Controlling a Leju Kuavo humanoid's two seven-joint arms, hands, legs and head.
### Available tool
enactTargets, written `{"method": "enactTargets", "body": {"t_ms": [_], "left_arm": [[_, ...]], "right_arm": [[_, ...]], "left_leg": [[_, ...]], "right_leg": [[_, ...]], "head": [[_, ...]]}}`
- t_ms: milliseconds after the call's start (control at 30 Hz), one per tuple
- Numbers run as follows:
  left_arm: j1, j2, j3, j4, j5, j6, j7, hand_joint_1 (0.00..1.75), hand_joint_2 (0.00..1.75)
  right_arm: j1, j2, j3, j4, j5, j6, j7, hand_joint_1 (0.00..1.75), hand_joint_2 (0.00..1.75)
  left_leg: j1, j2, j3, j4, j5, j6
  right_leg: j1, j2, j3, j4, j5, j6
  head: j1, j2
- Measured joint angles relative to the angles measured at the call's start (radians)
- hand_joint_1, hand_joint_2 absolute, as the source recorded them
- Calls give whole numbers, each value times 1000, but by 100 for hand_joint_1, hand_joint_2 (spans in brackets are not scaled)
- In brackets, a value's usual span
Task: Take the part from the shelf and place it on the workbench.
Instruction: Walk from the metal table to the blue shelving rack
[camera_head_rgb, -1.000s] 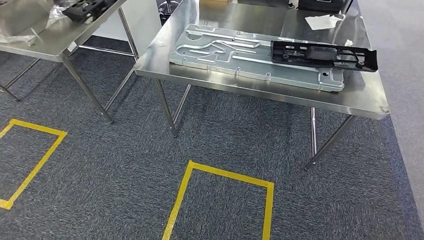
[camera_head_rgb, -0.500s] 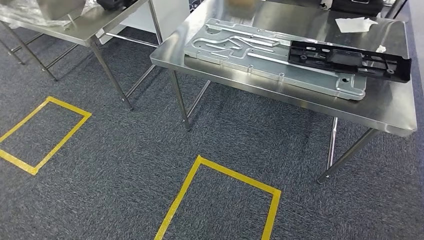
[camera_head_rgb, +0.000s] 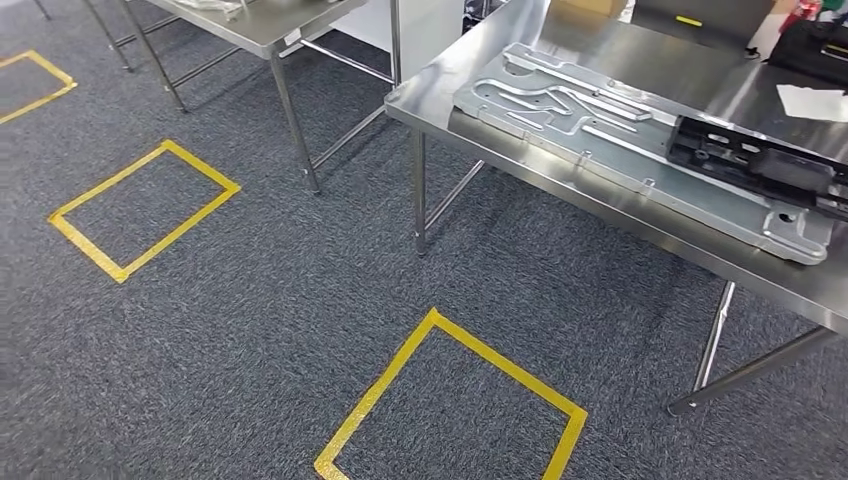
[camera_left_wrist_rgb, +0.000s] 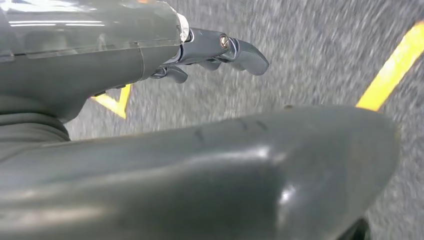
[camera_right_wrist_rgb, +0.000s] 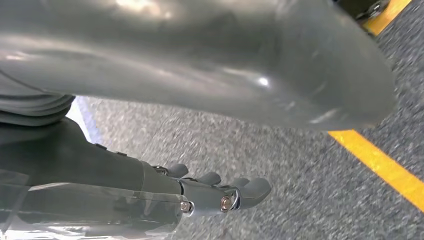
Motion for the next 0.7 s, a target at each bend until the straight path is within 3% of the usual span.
{"method": "enactTargets", "body": {"t_ms": [67,133,200,267,333,400,467,500,533,633,700], "left_arm": [[3,-4,2,0,0,-1,1,0,0],[2,-7,4,0,0,-1,1,0,0],[1,-8,6,0,0,-1,1,0,0],[2,-7,9,0,1,-1,0,0,0],[2,-6,11,0,2,-1,-1,0,0],[1,-6,11,0,3,-2,-2,0,0],[0,-6,11,0,3,-4,-2,0,0],[1,-6,11,0,3,-5,-2,0,0],[2,-7,11,0,3,-6,-3,0,0],[2,-8,12,0,5,-6,-4,0,0],[-1,-9,12,0,6,-6,-5,0,0]], "right_arm": [[1,-3,0,0,0,0,1,0,0],[2,-5,0,1,1,1,2,0,0],[1,-6,0,2,1,5,1,0,0],[-3,-5,0,2,1,11,-2,0,0],[-2,-3,0,2,2,17,-4,0,0],[3,-3,0,2,2,21,-3,0,0],[5,-3,0,3,2,23,-1,0,0],[5,-3,0,3,2,23,1,0,0],[5,-3,0,3,3,24,2,0,0],[4,-4,0,3,4,25,6,0,0],[3,-6,0,3,5,26,9,0,0]], "left_leg": [[3,-28,2,7,-4,-6],[3,-49,-2,16,-9,-16],[5,-66,-10,19,-10,-27],[7,-75,-13,20,-10,-38],[7,-42,-29,56,-34,-52],[14,2,-85,168,-93,-66],[28,14,-149,287,-134,-78],[34,17,-159,303,-129,-84],[40,21,-149,279,-104,-88],[44,70,-57,85,-11,-92],[38,88,-35,32,-1,-82]], "right_leg": [[-3,15,45,-109,76,2],[-6,53,92,-220,121,-3],[-4,71,106,-252,120,-13],[-6,53,111,-262,123,-24],[-11,32,119,-273,124,-35],[-12,8,124,-278,122,-42],[-13,-17,126,-277,118,-43],[-14,-28,128,-277,116,-41],[-17,-38,132,-277,113,-37],[-20,-66,148,-276,100,-19],[-14,-82,155,-278,95,-5]], "head": [[0,0],[0,0],[0,0],[0,0],[0,0],[-1,0],[-1,0],[-1,0],[-1,0],[-1,0],[0,0]]}}
